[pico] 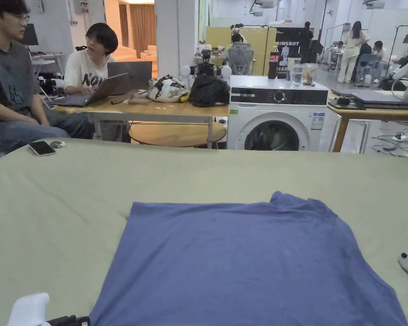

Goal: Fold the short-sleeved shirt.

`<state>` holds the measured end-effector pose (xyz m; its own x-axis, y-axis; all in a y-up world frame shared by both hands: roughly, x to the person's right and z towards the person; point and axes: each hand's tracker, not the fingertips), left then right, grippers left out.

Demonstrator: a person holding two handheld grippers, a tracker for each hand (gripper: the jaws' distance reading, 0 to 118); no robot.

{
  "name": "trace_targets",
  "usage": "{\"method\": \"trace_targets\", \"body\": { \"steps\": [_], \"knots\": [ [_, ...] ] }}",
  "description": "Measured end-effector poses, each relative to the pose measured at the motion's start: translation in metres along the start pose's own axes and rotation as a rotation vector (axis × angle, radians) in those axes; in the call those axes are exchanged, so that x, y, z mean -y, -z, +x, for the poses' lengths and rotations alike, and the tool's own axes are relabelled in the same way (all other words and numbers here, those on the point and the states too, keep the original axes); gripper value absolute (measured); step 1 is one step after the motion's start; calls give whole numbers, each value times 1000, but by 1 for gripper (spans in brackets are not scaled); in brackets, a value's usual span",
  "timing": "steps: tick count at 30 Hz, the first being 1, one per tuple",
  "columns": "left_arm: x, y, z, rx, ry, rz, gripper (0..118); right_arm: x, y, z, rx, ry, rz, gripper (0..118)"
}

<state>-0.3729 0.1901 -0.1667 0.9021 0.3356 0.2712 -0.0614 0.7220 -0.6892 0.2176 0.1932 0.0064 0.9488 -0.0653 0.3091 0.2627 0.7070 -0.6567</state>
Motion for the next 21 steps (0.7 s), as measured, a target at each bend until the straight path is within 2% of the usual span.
{"method": "trace_targets", "body": {
  "steps": [1,2,3,6,10,14,16,17,18,19,20,21],
  "knots": [
    [0,4,-1,-15,-15,-21,21,3,5,5,-6,2,-4,47],
    [3,5,2,-28,-23,-27,48,6,4,6,-8,-6,2,63],
    [3,5,4,-68,-12,-26,60,7,1,5,-8,-5,29,64],
    [-2,-3,24,-124,128,8,60,2,-15,1,-29,-34,147,64],
    [-23,-17,62,-68,239,153,61,-19,-30,-25,-19,-112,327,65],
    [-38,-14,100,-35,311,257,61,-42,-16,-58,-44,-125,355,65],
    [-42,-9,114,5,294,273,61,-47,-3,-70,-46,-132,373,64],
    [-43,-7,119,30,271,278,61,-50,4,-75,-55,-128,374,60],
    [-45,-4,123,51,255,283,60,-52,9,-78,-67,-119,373,50],
    [-46,-1,127,64,237,271,53,-55,15,-82,-70,-106,365,24],
    [-47,1,130,58,238,273,40,-57,20,-85,-70,-109,353,6],
    [-47,4,135,54,241,272,22,-58,24,-88,-50,-120,349,1]
  ]
}}
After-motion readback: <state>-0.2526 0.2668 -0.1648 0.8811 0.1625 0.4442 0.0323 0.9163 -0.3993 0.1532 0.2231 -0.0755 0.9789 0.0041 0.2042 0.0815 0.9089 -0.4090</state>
